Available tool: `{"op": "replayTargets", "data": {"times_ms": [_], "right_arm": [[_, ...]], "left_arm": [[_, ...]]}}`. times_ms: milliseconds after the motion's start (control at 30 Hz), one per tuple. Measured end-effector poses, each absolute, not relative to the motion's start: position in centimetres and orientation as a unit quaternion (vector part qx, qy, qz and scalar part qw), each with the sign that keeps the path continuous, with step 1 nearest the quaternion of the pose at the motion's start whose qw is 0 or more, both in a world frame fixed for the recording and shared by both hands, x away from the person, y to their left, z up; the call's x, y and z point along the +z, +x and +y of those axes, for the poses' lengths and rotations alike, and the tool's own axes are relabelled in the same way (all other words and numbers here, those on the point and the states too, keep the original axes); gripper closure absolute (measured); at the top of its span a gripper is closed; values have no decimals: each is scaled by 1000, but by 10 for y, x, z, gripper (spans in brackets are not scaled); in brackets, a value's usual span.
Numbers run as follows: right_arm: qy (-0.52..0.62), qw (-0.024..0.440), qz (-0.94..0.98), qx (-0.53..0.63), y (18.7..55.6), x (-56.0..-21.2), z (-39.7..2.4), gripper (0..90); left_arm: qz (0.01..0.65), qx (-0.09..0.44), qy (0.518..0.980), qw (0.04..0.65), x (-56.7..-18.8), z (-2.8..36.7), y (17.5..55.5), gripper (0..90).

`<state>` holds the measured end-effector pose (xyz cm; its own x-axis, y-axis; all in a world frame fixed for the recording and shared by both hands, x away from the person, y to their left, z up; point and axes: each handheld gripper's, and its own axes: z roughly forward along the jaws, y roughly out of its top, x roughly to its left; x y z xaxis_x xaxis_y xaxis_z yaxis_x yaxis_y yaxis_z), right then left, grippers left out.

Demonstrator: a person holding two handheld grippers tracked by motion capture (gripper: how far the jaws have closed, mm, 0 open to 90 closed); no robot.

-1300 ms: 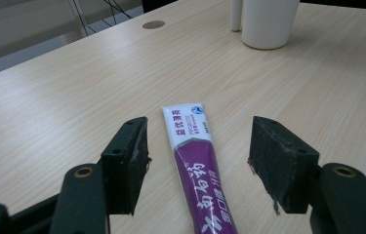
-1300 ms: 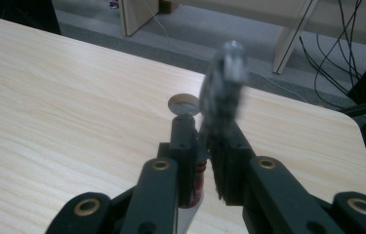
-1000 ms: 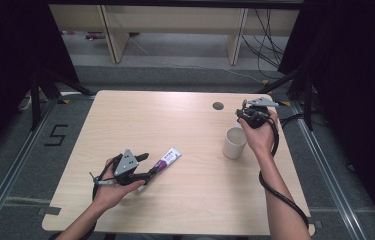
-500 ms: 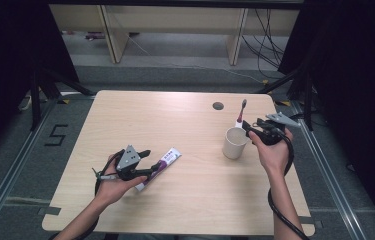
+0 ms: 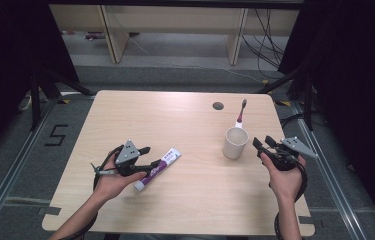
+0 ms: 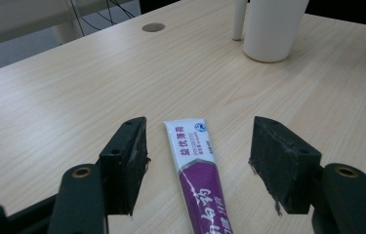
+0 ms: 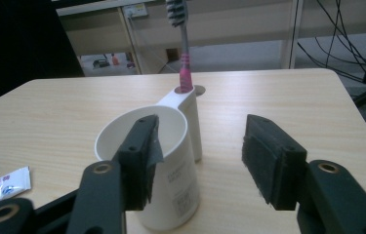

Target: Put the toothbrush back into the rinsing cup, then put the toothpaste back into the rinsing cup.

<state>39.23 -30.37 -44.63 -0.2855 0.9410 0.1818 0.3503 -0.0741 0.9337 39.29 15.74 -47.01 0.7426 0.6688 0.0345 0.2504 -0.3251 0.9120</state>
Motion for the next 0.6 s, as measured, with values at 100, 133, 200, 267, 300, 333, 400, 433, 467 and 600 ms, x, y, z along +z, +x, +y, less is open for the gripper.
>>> {"op": "replayTargets", "data": {"times_ms": [100, 133, 200, 267, 300, 333, 400, 433, 467, 600], "right_arm": [[525, 286, 628, 499, 388, -450, -303, 494], [525, 286, 628, 499, 388, -450, -303, 494], [529, 284, 639, 481, 388, -451, -305, 515], [533, 289, 637, 476, 389, -453, -304, 534], [533, 289, 637, 476, 389, -453, -304, 534], [543, 269, 642, 470, 390, -452, -302, 540], [544, 271, 641, 469, 390, -453, -302, 540], [544, 275, 646, 460, 390, -452, -302, 539], [558, 260, 644, 454, 389, -452, -300, 531], [567, 262, 658, 421, 389, -451, -301, 522]], "left_arm": [[292, 207, 786, 504, -469, 157, 394, 389], [292, 207, 786, 504, -469, 157, 394, 389], [298, 199, 786, 504, -469, 155, 396, 390], [295, 200, 791, 496, -468, 155, 398, 391], [295, 200, 791, 496, -468, 155, 398, 392], [298, 199, 793, 493, -467, 154, 401, 393], [297, 198, 793, 493, -467, 154, 402, 397], [302, 197, 795, 489, -466, 153, 403, 397], [305, 195, 796, 486, -465, 152, 404, 402], [322, 171, 806, 466, -458, 150, 409, 415]]}}
